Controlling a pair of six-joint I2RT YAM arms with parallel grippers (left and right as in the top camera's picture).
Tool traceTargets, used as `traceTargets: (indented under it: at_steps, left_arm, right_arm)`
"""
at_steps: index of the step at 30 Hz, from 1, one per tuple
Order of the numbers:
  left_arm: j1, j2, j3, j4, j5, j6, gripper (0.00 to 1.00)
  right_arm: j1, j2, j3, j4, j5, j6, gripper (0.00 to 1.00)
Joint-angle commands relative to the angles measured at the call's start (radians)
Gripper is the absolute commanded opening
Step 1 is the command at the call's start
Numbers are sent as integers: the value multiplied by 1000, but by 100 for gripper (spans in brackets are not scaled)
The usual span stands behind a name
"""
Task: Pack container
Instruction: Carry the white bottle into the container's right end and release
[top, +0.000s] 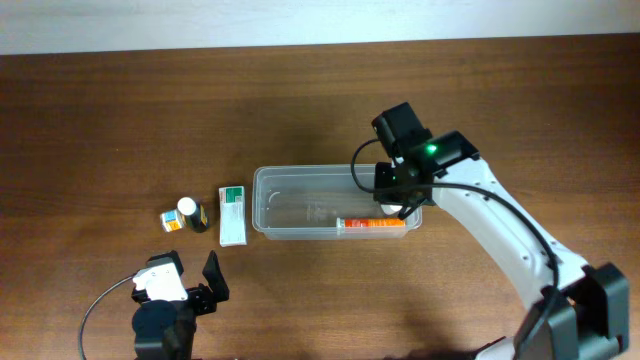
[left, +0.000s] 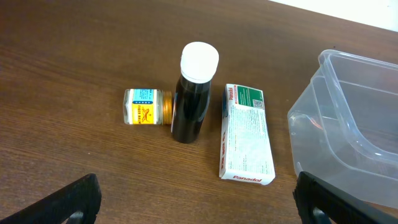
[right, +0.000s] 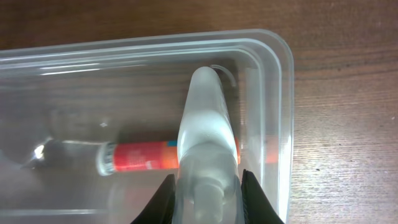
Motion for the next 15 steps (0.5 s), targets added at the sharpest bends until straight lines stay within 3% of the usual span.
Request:
traceTargets:
  at_steps: [1, 4, 7, 10, 13, 15]
  left_arm:
    - [-5, -10, -5, 2, 10, -2, 100]
    - [-5, -10, -5, 2, 10, -2, 100]
    - [-5, -10, -5, 2, 10, -2, 100]
    - [-5, -10, -5, 2, 10, -2, 100]
    - [-5, -10, -5, 2, 10, -2, 100]
    - [-5, -10, -5, 2, 10, -2, 100]
  right_arm:
    - [3, 27, -2, 12, 48, 27, 10]
    - [3, 34, -2, 14, 47, 36, 10]
    - [3, 34, -2, 14, 47, 47, 27]
    - [3, 32, -2, 14, 44, 46, 29]
    - [3, 11, 2, 15, 45, 45, 43]
    - [4, -22, 22, 6, 61, 37, 45]
